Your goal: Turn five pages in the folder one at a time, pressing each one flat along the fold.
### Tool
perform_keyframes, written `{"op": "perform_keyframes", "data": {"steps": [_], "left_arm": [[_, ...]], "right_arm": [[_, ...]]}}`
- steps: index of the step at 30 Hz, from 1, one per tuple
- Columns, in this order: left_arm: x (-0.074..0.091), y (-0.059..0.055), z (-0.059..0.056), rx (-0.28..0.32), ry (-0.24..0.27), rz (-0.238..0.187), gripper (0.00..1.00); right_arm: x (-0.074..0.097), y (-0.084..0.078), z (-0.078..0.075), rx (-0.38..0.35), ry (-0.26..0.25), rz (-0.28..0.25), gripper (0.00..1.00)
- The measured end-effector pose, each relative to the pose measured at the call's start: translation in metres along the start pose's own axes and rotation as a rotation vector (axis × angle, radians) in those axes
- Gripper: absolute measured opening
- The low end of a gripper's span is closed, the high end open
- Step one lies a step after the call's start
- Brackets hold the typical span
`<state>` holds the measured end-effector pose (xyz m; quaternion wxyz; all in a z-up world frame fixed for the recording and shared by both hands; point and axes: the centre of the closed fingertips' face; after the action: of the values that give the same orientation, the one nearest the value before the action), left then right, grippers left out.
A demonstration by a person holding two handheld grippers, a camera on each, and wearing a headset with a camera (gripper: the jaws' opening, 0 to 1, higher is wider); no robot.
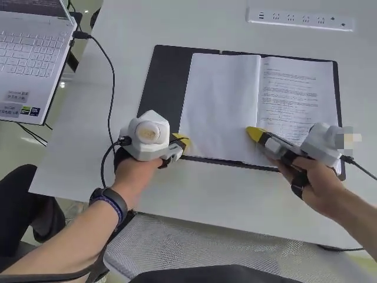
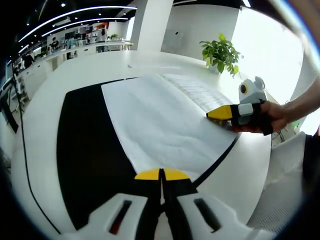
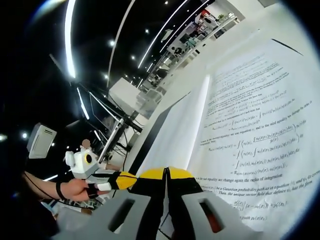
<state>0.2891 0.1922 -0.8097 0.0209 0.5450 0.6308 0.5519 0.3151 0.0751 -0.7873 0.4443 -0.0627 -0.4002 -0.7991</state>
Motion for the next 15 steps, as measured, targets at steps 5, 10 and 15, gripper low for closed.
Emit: {"op": "perform_keyframes", "data": {"steps": [5,10,15], "left_arm": [[-0.001,-0.001,0.003,-0.003,-0.005,0.002,0.0],[-0.003,-0.003,0.006,-0.003,-0.009,-0.001,0.0],[-0.004,-0.003,0.009,-0.005,-0.012,0.001,0.0]], "right_arm": [[0.01,-0.011,0.003,-0.009,0.001,0.014,0.0],[0.019,-0.022,0.006,-0.019,0.007,0.028,0.0],[0.025,-0.029,0.007,-0.044,0.012,0.032,0.0]]}}
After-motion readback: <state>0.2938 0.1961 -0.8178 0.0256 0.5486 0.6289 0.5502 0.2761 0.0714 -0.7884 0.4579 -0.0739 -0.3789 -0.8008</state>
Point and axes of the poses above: the centre of the closed fingertips' face, and the gripper's own axes: x roughly backward along the fingers, z roughly to its left, y roughly out of its top, and after that the axes turned 15 degrees about -y, right-handed
